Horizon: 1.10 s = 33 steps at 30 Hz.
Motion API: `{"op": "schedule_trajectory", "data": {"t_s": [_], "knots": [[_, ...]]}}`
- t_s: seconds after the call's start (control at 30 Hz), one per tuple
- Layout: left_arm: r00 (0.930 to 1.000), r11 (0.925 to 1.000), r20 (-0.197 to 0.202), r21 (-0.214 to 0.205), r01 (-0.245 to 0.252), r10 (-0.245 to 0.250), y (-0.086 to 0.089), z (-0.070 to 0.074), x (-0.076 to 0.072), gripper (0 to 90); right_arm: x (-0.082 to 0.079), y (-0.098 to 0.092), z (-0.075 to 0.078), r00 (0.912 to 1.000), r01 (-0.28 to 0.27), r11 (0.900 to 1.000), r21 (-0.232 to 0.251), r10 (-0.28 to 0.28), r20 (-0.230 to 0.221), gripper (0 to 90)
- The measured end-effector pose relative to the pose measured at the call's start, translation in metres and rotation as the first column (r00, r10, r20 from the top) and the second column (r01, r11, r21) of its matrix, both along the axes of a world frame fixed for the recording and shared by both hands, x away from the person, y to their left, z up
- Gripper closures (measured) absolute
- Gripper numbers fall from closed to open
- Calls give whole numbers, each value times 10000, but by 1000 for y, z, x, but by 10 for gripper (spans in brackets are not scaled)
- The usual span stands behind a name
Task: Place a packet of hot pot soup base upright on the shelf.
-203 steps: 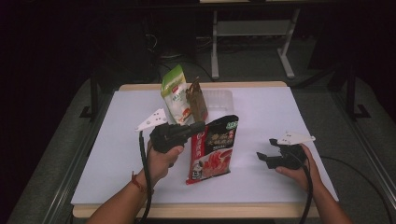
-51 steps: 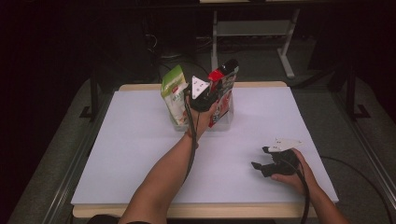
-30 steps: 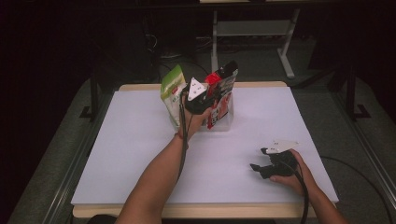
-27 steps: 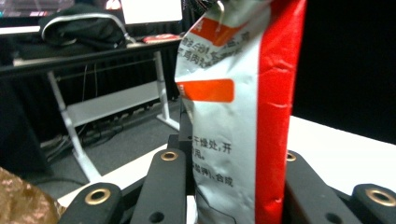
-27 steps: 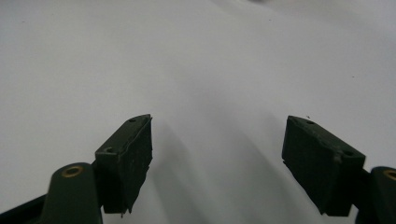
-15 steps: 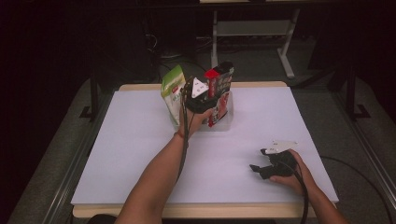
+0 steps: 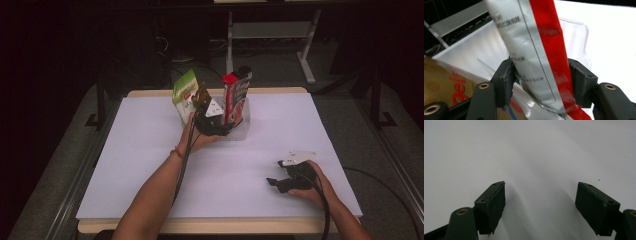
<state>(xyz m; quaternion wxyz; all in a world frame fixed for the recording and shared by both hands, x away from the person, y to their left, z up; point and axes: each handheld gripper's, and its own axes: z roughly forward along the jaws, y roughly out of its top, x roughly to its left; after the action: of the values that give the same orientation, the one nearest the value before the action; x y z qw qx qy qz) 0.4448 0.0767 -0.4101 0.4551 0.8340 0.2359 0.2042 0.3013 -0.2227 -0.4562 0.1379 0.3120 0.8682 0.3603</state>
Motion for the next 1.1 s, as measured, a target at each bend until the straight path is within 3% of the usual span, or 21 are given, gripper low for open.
{"op": "schedule_trajectory", "data": {"t_s": [0.17, 0.4, 0.43, 0.5, 0.63, 0.8, 0.9, 0.93, 1.0, 1.1], "knots": [[9989, 9995, -353, 20, -303, 303, 2, 1, -5, 501, -1, 0, 0, 10000, -34, 10000, -30, 34, -39, 229], [9969, 9978, -420, 1, -670, 669, -2, 0, -6, 554, 0, 2, 0, 10000, -35, 10000, -50, 35, -36, 224], [9968, 9976, -427, 143, -673, 679, -3, -1, -6, 562, 0, 2, 0, 10000, -40, 10000, -54, 40, -34, 224], [9970, 9948, 66, 664, -773, 770, -9, -5, -7, 590, 0, 3, 0, 10000, -45, 10000, -49, 45, -47, 224], [9958, 9963, -315, 27, -862, 862, -8, -9, -2, 617, 0, 4, 0, 10000, -86, 9999, -57, 86, -27, 224], [9961, 9938, 7, 685, -876, 878, -17, -10, -6, 602, 0, 3, 0, 10000, -79, 10000, -29, 78, -51, 216], [9968, 9963, 144, 347, -792, 788, -15, -12, -10, 554, 0, 4, 0, 10000, -90, 9999, -62, 89, -33, 222], [9967, 9968, 186, 48, -797, 796, -12, -12, -12, 538, 0, 4, 0, 9999, -103, 9999, -64, 103, -26, 224], [9981, 9965, -127, -561, -615, 609, -4, -9, -13, 497, -1, 3, 0, 9999, -101, 9999, -66, 100, -37, 223], [9992, 9977, 214, -609, -309, 323, 6, -5, -20, 482, 0, 3, 0, 10000, -53, 10000, -30, 53, -43, 219]]}}
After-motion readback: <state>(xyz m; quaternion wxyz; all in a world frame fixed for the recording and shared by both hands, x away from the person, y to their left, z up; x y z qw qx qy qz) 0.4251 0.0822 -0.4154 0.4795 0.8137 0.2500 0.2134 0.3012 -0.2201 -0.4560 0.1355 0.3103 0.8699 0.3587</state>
